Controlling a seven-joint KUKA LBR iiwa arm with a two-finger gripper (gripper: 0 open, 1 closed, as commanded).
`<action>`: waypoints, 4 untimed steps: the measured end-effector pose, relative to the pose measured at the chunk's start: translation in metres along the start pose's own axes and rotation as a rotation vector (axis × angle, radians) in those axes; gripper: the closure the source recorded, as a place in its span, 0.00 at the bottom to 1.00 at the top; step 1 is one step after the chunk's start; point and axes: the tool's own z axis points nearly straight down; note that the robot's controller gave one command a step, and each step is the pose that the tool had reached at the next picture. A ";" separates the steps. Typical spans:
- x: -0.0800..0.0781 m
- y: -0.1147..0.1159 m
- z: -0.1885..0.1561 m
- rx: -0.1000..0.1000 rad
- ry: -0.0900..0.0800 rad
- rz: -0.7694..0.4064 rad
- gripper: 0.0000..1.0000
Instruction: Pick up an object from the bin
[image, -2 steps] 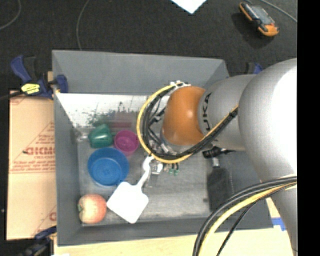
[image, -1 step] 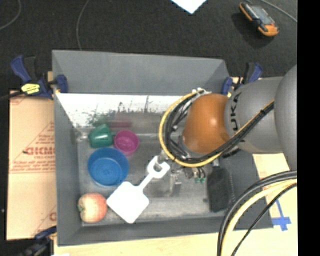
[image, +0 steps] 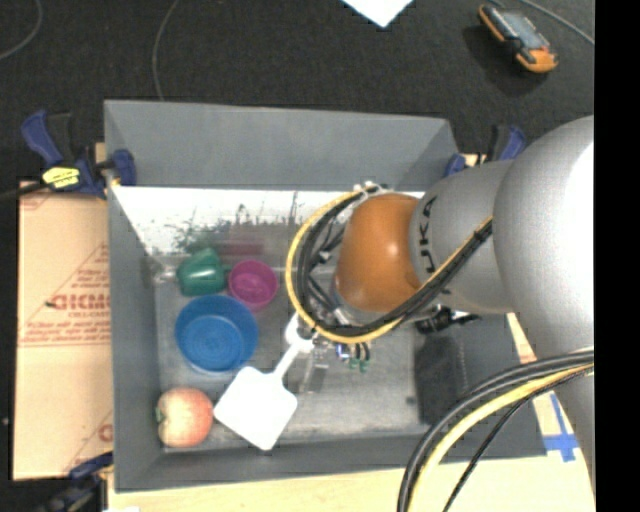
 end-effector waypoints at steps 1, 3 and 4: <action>-0.007 -0.024 -0.043 0.005 -0.004 -0.167 0.00; -0.029 0.007 0.011 0.001 -0.004 0.022 0.00; -0.020 -0.005 0.010 -0.001 -0.013 0.036 1.00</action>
Offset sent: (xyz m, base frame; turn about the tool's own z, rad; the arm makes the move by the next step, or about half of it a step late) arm 0.0311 0.0031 -0.0115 0.0370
